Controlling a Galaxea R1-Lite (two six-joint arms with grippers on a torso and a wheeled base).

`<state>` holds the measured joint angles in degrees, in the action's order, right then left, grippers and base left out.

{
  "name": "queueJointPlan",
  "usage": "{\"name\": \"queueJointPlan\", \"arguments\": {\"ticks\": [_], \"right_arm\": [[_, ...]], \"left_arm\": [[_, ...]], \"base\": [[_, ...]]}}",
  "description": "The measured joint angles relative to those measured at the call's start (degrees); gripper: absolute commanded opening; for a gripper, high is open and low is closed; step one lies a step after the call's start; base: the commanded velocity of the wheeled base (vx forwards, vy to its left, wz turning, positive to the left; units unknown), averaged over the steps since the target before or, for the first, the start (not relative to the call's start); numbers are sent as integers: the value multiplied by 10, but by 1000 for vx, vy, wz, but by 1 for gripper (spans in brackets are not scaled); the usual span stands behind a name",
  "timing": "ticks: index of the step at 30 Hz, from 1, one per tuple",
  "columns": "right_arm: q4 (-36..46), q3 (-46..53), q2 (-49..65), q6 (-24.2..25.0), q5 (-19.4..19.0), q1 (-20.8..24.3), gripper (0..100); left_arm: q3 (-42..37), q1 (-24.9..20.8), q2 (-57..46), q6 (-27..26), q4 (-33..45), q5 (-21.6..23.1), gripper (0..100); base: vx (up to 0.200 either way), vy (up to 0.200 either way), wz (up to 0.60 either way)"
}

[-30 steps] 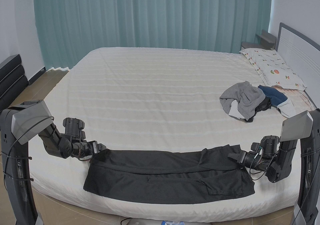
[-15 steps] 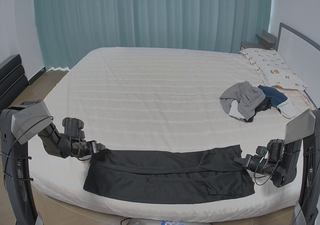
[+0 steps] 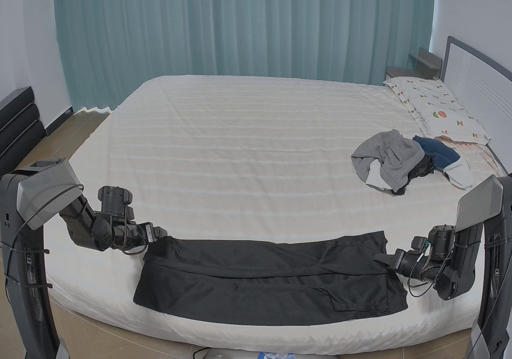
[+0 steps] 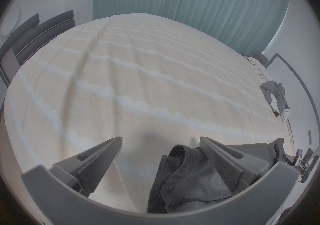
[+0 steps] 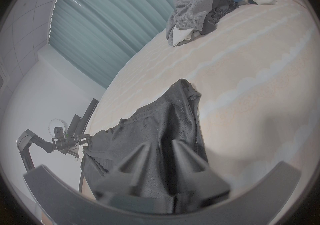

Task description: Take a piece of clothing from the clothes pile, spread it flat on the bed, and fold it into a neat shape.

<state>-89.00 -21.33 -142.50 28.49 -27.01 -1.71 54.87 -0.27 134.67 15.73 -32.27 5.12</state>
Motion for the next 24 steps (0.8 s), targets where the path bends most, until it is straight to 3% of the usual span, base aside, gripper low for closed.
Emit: {"name": "queueJointPlan", "arguments": {"ticks": [11,18,24], "right_arm": [[0,2,27,62,0,-17,100],[0,0,31,71,0,-20,100],[0,0,30,71,0,-20,100]], "left_arm": [[-3,10,-28,0,5,21,100],[-1,34,-37,-17,38,17,100],[7,33,-39,-5,42,43,100]], "base": [[0,0,0],[0,0,0],[0,0,0]]}}
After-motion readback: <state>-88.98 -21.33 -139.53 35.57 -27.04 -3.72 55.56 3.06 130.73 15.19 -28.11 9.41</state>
